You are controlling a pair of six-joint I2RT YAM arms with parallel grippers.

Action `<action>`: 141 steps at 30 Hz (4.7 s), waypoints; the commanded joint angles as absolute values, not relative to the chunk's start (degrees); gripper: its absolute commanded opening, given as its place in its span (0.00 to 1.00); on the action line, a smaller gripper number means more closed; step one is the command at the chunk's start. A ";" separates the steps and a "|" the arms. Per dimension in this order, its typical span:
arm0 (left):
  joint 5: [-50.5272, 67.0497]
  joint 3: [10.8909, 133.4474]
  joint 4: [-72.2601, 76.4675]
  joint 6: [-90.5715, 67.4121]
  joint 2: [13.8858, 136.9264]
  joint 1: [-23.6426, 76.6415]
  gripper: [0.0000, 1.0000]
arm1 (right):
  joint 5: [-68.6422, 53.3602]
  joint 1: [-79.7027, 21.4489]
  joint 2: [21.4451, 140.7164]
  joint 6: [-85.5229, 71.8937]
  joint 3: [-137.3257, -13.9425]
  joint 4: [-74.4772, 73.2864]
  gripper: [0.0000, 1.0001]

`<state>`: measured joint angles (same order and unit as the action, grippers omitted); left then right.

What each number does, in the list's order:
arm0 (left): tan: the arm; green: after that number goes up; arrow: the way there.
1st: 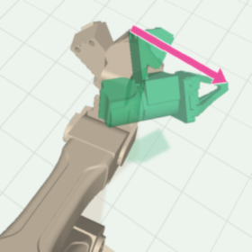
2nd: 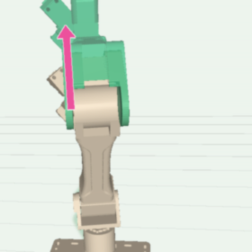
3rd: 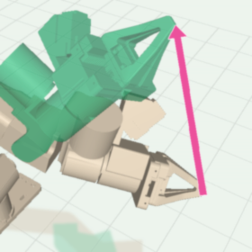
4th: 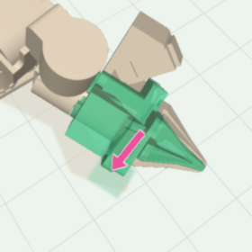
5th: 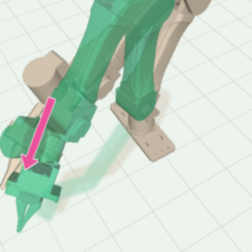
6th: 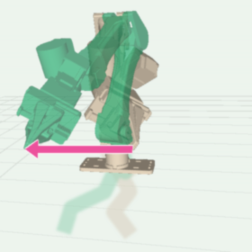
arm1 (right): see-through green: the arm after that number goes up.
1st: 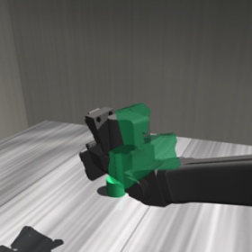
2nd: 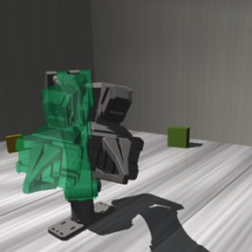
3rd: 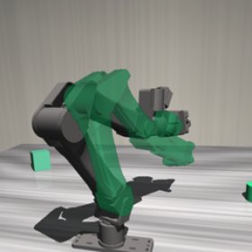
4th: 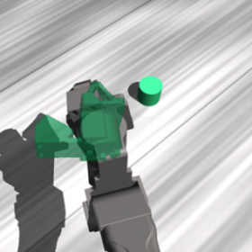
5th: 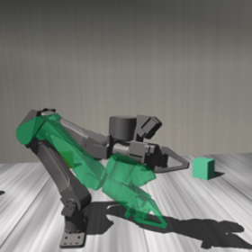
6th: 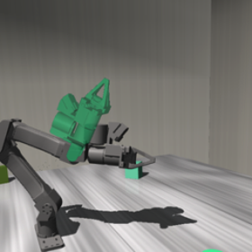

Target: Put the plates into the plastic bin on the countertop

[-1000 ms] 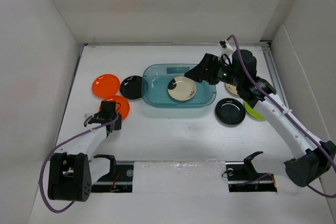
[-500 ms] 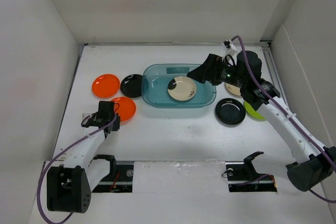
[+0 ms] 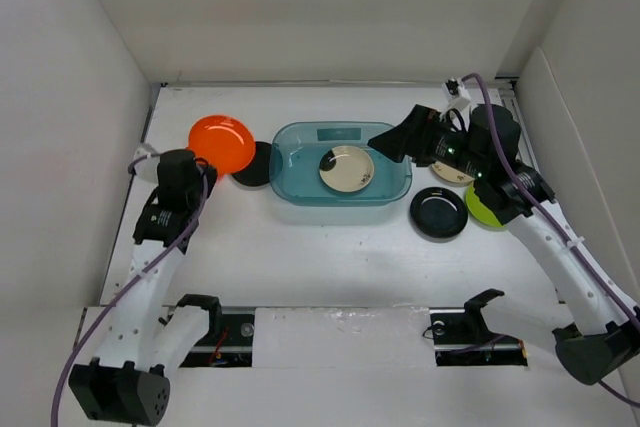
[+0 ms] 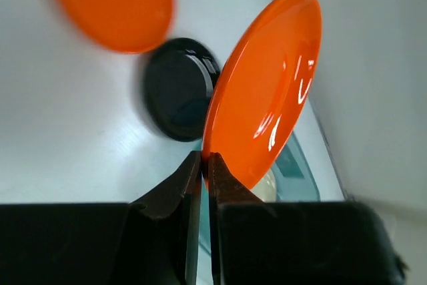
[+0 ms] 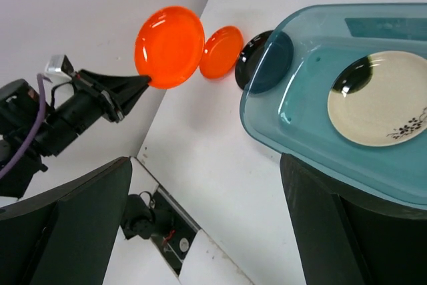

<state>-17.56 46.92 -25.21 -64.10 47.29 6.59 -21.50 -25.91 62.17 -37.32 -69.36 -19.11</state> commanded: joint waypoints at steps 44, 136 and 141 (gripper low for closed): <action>16.61 75.59 1.49 -38.41 97.92 25.66 1.00 | 3.78 -14.77 39.30 -49.03 -51.61 -36.39 1.00; -5.19 66.89 -19.16 -42.89 88.15 -13.45 1.00 | -10.81 -19.86 101.07 -41.92 -77.43 -13.01 0.06; -5.71 65.30 -19.16 -43.95 91.14 -13.45 1.00 | -10.98 -19.86 103.00 -41.92 -77.43 -13.01 0.28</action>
